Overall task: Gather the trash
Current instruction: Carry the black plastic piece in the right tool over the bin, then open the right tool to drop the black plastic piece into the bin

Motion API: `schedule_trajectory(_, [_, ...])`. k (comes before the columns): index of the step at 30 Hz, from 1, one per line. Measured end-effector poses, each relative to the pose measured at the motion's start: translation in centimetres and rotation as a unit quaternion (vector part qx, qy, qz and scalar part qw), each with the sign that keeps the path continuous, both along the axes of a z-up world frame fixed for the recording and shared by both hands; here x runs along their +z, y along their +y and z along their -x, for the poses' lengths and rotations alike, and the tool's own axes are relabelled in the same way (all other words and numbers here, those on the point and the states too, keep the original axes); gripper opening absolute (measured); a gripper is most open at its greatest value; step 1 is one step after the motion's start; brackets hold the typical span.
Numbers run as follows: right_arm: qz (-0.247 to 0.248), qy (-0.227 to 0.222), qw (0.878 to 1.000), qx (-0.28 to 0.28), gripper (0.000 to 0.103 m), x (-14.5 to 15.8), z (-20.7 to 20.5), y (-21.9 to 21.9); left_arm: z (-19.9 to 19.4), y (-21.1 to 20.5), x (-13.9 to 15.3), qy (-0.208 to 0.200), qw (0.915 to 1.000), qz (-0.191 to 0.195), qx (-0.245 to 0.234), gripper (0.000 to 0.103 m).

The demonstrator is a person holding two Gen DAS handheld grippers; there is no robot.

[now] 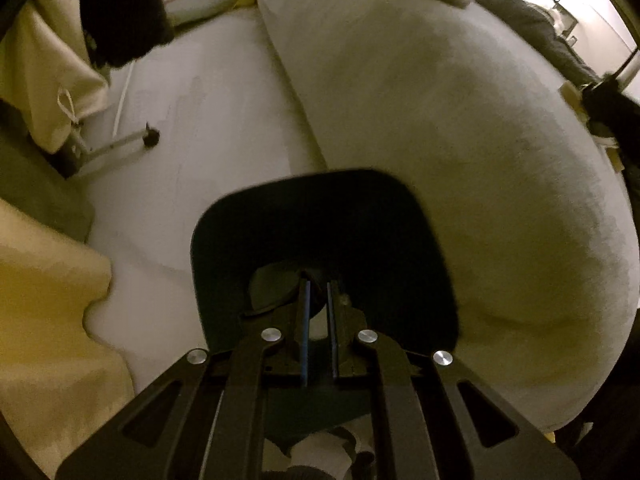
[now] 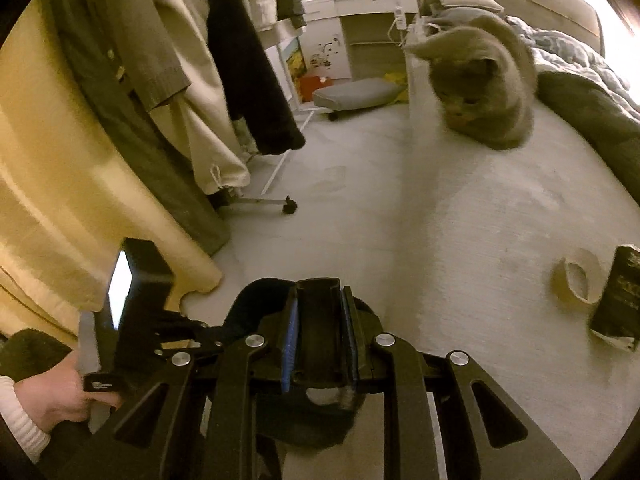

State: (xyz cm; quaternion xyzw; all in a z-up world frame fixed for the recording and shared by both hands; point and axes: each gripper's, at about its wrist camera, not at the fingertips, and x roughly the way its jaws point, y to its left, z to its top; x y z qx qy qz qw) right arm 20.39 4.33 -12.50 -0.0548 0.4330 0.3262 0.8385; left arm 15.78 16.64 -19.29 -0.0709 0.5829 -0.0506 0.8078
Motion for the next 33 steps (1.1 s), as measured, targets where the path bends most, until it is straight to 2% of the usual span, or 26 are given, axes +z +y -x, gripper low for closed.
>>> schedule_trajectory(8, [0.009, 0.015, 1.000, 0.012, 0.020, -1.2, -0.1, 2.2, 0.3, 0.4, -3.2, 0.047, 0.9988, 0.014, -0.005, 0.009])
schedule_trajectory(14, [0.027, 0.036, 0.999, 0.019, 0.020, -3.2, -0.5, 3.9, 0.5, 0.5, -5.7, 0.087, 0.9959, 0.024, -0.004, 0.009])
schedule_trajectory(20, [0.043, 0.058, 0.997, 0.023, 0.020, -5.0, -0.8, 5.0, 1.1, 0.7, -6.3, 0.094, 0.9950, 0.026, -0.018, 0.012])
schedule_trajectory(22, [0.048, 0.065, 0.996, 0.024, 0.020, -5.6, -1.0, 5.4, 1.4, 1.0, -6.4, 0.096, 0.9949, 0.026, -0.014, 0.020])
schedule_trajectory(24, [0.051, 0.070, 0.996, 0.025, 0.020, -6.1, -1.1, 5.8, 1.6, 1.3, -6.3, 0.096, 0.9951, 0.023, -0.010, 0.040])
schedule_trajectory(31, [0.065, 0.081, 0.994, 0.029, 0.020, -7.5, -1.3, 6.8, 2.4, 2.7, -4.5, 0.066, 0.9978, 0.010, 0.000, 0.063])
schedule_trajectory(33, [0.071, 0.085, 0.993, 0.030, 0.020, -8.0, -1.3, 7.1, 2.8, 3.1, -3.9, 0.054, 0.9985, 0.003, 0.003, 0.078])
